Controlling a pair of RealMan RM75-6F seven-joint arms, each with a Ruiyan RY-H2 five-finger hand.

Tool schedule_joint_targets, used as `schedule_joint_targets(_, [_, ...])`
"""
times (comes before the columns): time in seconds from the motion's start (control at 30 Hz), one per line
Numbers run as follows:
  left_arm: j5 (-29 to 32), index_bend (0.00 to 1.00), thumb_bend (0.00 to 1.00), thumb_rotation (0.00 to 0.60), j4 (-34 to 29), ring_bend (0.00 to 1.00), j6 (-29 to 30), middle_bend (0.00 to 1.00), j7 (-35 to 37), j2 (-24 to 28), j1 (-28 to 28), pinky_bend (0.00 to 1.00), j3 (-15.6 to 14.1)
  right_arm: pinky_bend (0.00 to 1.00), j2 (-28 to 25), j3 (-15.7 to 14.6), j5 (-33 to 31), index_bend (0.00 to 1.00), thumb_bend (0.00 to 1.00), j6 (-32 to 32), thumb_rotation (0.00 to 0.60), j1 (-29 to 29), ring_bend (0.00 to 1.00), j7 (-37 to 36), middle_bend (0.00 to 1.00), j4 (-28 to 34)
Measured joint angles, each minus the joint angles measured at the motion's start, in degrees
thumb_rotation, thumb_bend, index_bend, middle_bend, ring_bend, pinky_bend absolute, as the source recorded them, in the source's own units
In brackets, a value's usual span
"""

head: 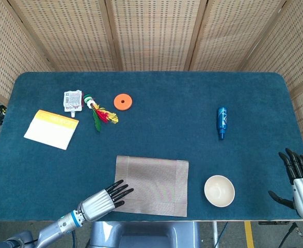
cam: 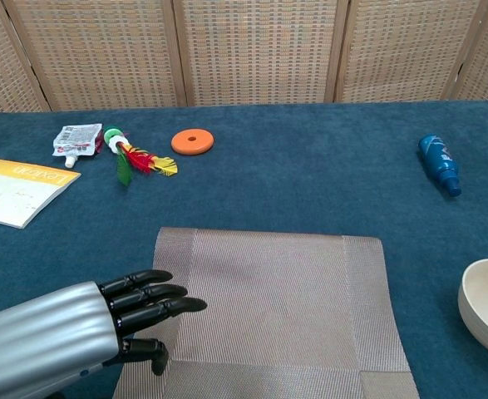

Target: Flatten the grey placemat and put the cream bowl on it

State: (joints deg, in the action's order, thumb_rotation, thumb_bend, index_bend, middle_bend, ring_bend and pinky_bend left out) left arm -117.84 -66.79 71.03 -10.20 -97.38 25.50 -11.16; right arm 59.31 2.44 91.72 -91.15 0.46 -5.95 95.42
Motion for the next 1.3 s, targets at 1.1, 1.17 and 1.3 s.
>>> schedule_joint_targets(1.1, [5.52,0.70,0.56,0.600,-2.30,0.00,-2.11,0.00,-2.80,-1.16,2.23,0.00,-0.42,0.00,-0.57,-0.16,0.38,0.00,0.00,-0.03,0.600,0.17,0.00,-1.93,0.00,0.07])
schedule_joint_targets(1.17, [5.95,0.76,0.57,0.600,-2.71,0.00,-2.14,0.00,-2.24,-1.13,2.36,0.00,-0.29,0.00,-0.56,-0.15,0.40,0.00,0.00,-0.07,0.600,0.17,0.00,-1.93,0.00,0.07])
schedule_joint_targets(1.3, [7.63,0.78,0.58,0.600,-4.15,0.00,-2.10,0.00,-0.47,-1.12,2.75,0.00,0.96,0.00,-0.48,-0.15,0.41,0.00,0.00,-0.09,0.600,0.18,0.00,-1.76,0.00,0.02])
